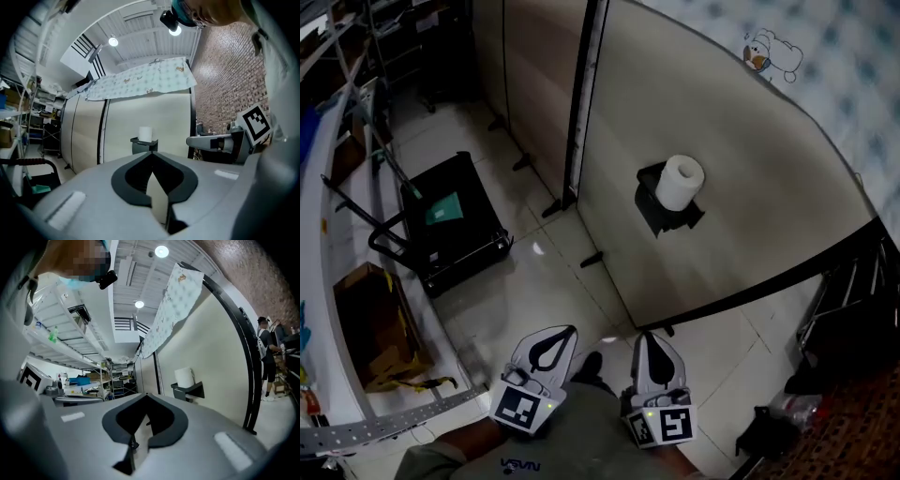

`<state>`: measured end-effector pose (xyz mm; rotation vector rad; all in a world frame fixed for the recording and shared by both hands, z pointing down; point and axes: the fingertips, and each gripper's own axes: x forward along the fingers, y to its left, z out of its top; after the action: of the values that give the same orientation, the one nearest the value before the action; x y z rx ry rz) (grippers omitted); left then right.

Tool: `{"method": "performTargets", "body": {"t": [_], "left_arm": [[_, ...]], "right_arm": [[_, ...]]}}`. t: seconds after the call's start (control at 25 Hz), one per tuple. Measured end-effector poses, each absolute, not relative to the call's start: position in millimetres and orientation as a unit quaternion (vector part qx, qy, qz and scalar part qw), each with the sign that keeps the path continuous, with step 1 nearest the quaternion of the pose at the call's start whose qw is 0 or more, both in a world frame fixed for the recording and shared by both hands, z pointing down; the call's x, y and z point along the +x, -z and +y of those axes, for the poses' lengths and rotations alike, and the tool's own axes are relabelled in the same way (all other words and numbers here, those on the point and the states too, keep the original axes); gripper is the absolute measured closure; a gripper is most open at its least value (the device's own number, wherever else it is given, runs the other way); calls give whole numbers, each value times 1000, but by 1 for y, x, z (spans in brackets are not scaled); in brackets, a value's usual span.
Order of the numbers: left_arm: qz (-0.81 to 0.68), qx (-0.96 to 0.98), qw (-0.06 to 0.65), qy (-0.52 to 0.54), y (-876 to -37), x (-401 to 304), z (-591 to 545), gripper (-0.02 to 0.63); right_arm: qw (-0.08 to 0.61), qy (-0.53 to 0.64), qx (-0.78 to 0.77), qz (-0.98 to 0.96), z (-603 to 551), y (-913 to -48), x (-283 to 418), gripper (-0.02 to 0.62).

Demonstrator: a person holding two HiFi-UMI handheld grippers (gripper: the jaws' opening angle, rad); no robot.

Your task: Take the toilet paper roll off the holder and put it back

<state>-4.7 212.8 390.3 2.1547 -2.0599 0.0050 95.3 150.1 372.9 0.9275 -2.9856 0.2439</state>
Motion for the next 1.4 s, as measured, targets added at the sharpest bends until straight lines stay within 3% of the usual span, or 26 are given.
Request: {"method": "performTargets", "body": {"t": [0.68,0.96,1.4], "left_arm": [[-671,736,85,-43,-394,9,74,601],[-632,768,98,-37,-408,-22,19,601],[-526,848,64,-5,-383,-77,-70,602]], "right_arm": [[10,-97,286,-953,27,-388,97,595],[18,-83,337,-938,-17,-393,73,595],[33,-56,433,-899,-63,-363,7,595]]}}
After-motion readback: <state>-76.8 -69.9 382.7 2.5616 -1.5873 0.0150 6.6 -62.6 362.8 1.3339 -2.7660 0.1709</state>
